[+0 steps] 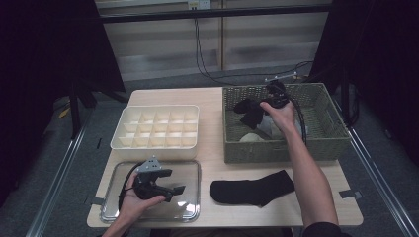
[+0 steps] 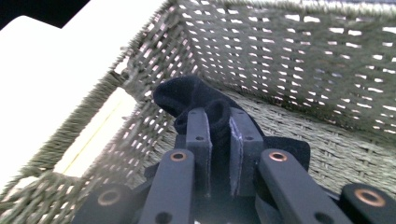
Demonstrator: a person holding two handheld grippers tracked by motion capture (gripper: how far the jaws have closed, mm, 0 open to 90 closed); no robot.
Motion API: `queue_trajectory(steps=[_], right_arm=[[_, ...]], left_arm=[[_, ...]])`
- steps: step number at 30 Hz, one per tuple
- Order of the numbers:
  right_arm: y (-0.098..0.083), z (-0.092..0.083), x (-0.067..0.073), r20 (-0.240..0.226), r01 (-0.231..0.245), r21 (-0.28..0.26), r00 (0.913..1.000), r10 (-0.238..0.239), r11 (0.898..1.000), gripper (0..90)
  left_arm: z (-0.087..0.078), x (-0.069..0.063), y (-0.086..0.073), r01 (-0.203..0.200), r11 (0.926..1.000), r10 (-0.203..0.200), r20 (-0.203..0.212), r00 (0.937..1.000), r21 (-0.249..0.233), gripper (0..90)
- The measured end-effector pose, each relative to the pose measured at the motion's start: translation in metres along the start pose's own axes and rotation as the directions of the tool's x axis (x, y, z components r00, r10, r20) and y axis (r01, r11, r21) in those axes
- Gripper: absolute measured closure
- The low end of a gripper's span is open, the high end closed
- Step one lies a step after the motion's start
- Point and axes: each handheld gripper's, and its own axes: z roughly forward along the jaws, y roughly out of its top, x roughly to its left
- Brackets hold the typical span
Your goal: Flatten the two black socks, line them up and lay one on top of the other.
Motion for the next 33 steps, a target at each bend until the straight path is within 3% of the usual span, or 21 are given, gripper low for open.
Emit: queue_trajectory(steps=[33], right_arm=[[-0.009,-0.056,0.022,-0.084,0.033,-0.145,0.9954,-0.046,0.989,80.5]], left_arm=[[0.001,-0.002,0.002,-0.02,0.9998,0.02,0.008,0.9998,-0.01,16.6]])
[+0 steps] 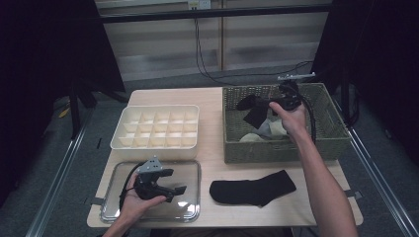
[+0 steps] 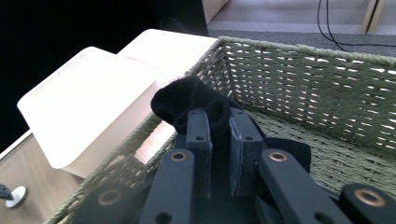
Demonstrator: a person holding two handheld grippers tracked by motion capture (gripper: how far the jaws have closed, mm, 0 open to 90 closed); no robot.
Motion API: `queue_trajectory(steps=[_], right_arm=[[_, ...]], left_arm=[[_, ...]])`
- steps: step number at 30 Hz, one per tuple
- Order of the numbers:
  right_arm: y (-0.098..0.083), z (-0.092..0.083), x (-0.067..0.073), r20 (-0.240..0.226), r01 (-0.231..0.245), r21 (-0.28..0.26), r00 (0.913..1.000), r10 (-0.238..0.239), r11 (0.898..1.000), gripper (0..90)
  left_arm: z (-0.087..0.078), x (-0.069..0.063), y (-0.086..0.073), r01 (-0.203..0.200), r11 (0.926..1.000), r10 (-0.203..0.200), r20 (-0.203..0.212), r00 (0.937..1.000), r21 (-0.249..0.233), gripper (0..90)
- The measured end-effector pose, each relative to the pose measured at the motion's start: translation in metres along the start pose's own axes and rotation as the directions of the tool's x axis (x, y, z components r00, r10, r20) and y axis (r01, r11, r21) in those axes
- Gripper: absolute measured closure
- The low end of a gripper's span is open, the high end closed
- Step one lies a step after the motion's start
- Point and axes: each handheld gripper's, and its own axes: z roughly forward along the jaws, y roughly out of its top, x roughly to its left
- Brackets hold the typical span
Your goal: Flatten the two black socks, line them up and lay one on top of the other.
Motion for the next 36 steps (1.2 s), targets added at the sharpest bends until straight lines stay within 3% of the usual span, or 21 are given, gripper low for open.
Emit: queue_trajectory(steps=[12,16,36], right_arm=[[0.0,-0.015,0.014,-0.032,0.02,-0.036,0.9992,-0.022,0.999,80.5],[-0.002,-0.019,0.019,-0.023,0.041,-0.031,0.9989,-0.042,0.999,80.4],[-0.009,-0.056,0.039,-0.078,0.034,-0.105,0.996,-0.043,0.994,80.5]], left_arm=[[0.0,0.0,-0.001,0.006,1.0,-0.006,-0.008,0.9999,0.004,16.6],[0.0,0.001,-0.001,0.004,1.0,-0.004,-0.013,0.9999,0.0,16.6],[0.003,-0.003,0.0,0.005,1.0,-0.005,-0.016,0.9999,-0.002,18.3]])
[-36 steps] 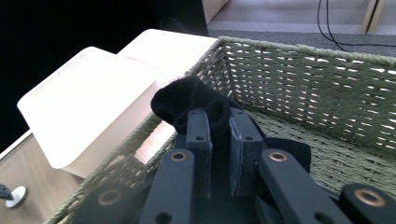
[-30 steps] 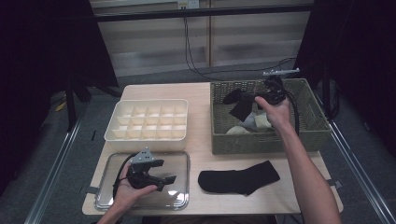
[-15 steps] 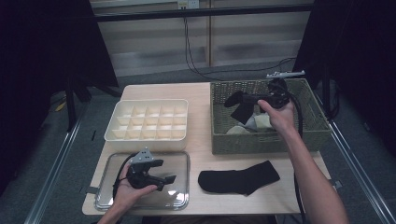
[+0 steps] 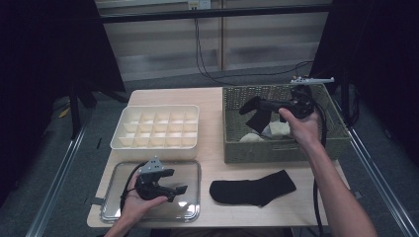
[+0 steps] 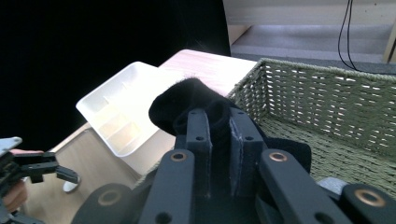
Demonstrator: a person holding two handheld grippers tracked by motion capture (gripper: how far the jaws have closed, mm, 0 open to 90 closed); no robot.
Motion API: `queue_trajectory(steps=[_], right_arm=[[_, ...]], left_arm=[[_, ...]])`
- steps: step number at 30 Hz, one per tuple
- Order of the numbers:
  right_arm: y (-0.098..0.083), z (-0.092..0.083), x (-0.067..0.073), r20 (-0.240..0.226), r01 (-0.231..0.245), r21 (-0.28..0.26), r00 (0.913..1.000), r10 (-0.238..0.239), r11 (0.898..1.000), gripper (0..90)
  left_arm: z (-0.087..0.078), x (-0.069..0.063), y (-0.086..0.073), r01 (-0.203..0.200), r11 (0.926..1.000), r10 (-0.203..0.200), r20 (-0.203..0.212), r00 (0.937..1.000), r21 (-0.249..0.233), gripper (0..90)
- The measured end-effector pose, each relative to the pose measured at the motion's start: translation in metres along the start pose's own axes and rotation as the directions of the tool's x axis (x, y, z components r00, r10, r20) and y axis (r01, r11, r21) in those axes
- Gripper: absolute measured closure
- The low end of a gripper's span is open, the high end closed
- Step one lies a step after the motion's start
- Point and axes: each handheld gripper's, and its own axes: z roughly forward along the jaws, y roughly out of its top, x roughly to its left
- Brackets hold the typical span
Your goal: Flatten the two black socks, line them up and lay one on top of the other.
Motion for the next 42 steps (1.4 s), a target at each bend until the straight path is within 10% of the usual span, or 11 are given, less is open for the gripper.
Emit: queue_trajectory(steps=[25,42], right_arm=[[-0.007,-0.05,0.05,-0.038,0.045,-0.052,0.9982,-0.047,0.998,80.5],[-0.056,-0.054,0.066,-0.079,0.049,-0.008,0.9957,-0.049,0.999,80.3]], left_arm=[[0.013,-0.005,0.009,-0.037,0.9993,0.037,-0.004,0.9993,-0.004,27.0],[0.03,-0.045,0.051,-0.177,0.9788,0.186,0.09,0.9783,-0.103,54.4]])
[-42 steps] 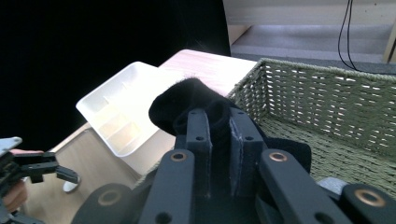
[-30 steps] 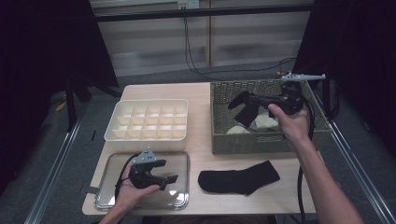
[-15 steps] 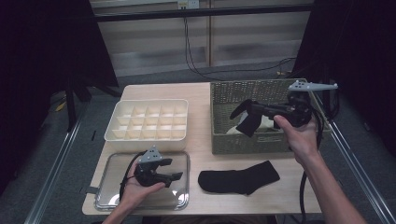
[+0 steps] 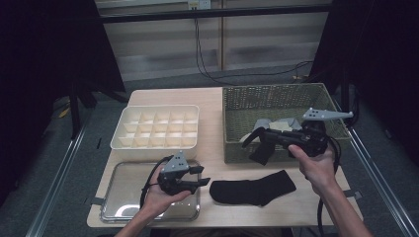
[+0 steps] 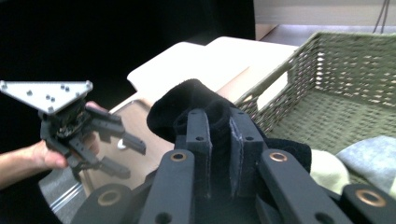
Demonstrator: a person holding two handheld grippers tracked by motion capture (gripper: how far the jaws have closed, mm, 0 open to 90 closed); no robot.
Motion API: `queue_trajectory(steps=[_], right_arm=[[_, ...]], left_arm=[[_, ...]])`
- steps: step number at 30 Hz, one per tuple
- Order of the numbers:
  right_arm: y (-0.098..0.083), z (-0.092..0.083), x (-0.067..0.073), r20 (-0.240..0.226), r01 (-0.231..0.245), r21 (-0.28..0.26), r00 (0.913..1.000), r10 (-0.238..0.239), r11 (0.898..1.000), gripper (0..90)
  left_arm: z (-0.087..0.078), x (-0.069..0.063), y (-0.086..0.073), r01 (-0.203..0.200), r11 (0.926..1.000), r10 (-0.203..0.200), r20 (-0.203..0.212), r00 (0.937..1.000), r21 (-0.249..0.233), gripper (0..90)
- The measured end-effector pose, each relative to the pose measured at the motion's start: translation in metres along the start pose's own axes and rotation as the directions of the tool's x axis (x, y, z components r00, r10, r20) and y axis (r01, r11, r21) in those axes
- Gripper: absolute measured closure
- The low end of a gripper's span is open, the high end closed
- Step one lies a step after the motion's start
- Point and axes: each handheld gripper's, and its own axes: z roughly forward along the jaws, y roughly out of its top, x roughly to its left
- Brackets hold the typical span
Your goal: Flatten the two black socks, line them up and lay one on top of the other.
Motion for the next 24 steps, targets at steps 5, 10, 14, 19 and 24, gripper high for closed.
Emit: queue_trajectory(steps=[5,10,14,19,24], right_arm=[[-0.013,0.005,0.009,-0.019,0.003,0.025,0.9998,-0.002,1.0,80.3],[-0.028,0.019,0.01,-0.038,0.001,0.058,0.9993,0.001,0.998,80.3],[-0.041,0.032,0.008,-0.065,-0.016,0.073,0.9977,0.02,0.997,80.3],[-0.055,0.044,0.007,-0.078,-0.033,0.108,0.9961,0.041,0.994,80.3],[-0.067,0.054,0.006,-0.086,-0.041,0.143,0.9948,0.054,0.989,80.3]], left_arm=[[0.007,-0.008,0.012,-0.023,0.9994,0.023,0.025,0.9994,-0.025,56.8],[0.013,-0.008,0.021,-0.029,0.9984,0.031,0.046,0.9985,-0.049,54.1],[0.019,-0.009,0.024,-0.031,0.9984,0.033,0.053,0.998,-0.048,54.8],[0.027,-0.014,0.024,-0.043,0.9981,0.046,0.063,0.9969,-0.044,56.1],[0.033,-0.014,0.02,-0.037,0.9985,0.04,0.08,0.996,-0.039,57.7]])
